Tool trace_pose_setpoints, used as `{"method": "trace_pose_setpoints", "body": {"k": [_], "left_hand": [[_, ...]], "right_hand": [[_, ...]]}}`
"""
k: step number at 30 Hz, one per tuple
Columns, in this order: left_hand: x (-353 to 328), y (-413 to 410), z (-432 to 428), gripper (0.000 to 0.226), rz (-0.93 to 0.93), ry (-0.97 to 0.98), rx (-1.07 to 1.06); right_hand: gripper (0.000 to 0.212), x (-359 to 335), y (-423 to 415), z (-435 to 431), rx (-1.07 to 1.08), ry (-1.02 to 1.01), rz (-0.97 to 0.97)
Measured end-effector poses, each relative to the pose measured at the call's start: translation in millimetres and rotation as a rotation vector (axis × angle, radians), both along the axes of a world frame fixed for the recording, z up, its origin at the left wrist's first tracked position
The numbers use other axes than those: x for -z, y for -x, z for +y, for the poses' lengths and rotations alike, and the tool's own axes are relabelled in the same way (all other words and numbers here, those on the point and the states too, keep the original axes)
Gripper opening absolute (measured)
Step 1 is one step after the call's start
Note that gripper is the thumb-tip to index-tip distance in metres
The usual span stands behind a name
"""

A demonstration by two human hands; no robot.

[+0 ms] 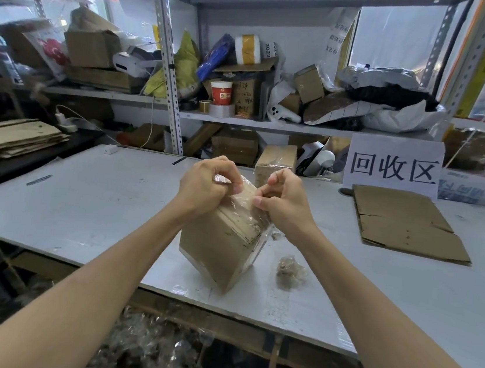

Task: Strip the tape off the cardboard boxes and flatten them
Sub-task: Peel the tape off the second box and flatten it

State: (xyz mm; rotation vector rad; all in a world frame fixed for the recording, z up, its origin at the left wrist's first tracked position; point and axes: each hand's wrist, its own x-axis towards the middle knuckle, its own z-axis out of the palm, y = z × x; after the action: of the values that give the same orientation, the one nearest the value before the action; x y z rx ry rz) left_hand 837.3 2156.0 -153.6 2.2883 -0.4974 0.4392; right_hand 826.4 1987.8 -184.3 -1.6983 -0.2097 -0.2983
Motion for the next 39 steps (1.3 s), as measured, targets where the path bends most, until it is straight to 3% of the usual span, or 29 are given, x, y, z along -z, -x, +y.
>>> {"method": "trace_pose_setpoints", "body": {"k": [4, 7, 11, 13, 15, 17, 20, 23, 26, 28, 34, 39], "left_hand": [[-3.0, -5.3, 1.6, 0.016, 0.043, 0.059, 0.107], [-6.0, -8.2, 3.0, 0.049, 0.050, 0.083, 0.143], [0.8, -6.1, -1.3, 0.044, -0.019, -0.315, 0.049], [6.5, -4.5, -2.6, 0.060, -0.052, -0.514, -0.045], [13.2, -4.7, -3.2, 0.066, -0.050, -0.589, -0.116], [17.0, -7.5, -1.4, 0.059, -0.028, -0.493, -0.173], [19.3, -11.0, 3.3, 0.061, 0.065, -0.314, -0.275], [28.2, -2.8, 3.4, 0.093, 0.110, -0.270, -0.311], [41.2, 11.1, 2.9, 0.129, 0.013, -0.062, -0.364], [46.8, 15.9, 4.3, 0.139, 0.022, 0.011, -0.398], [57.9, 22.0, -0.4, 0.131, 0.032, 0.111, -0.345], [62.8, 16.6, 0.7, 0.108, -0.043, 0.037, -0.327]], "right_hand": [[0.039, 2.5, 1.0, -3.7, 0.031, -0.014, -0.017], [0.031, 5.2, 3.7, -8.8, 0.031, -0.018, -0.036], [0.017, 7.4, 5.3, -9.2, 0.073, 0.203, -0.111], [0.013, 7.6, 7.4, -6.9, 0.153, 0.284, -0.141], [0.010, 8.7, 8.5, -6.0, 0.274, 0.399, -0.145], [0.020, 10.6, 9.9, -10.8, 0.313, 0.501, -0.094], [0.029, 13.4, 16.5, -22.5, 0.113, 0.444, -0.042], [0.026, 19.0, 21.5, -18.0, 0.076, 0.381, -0.117], [0.013, 20.1, 19.8, -6.1, 0.137, 0.363, -0.231], [0.009, 19.3, 19.0, -1.9, 0.160, 0.355, -0.269], [0.016, 21.3, 18.8, 6.9, 0.235, 0.028, -0.108], [0.025, 17.8, 17.6, 7.4, 0.198, -0.148, 0.014]]}}
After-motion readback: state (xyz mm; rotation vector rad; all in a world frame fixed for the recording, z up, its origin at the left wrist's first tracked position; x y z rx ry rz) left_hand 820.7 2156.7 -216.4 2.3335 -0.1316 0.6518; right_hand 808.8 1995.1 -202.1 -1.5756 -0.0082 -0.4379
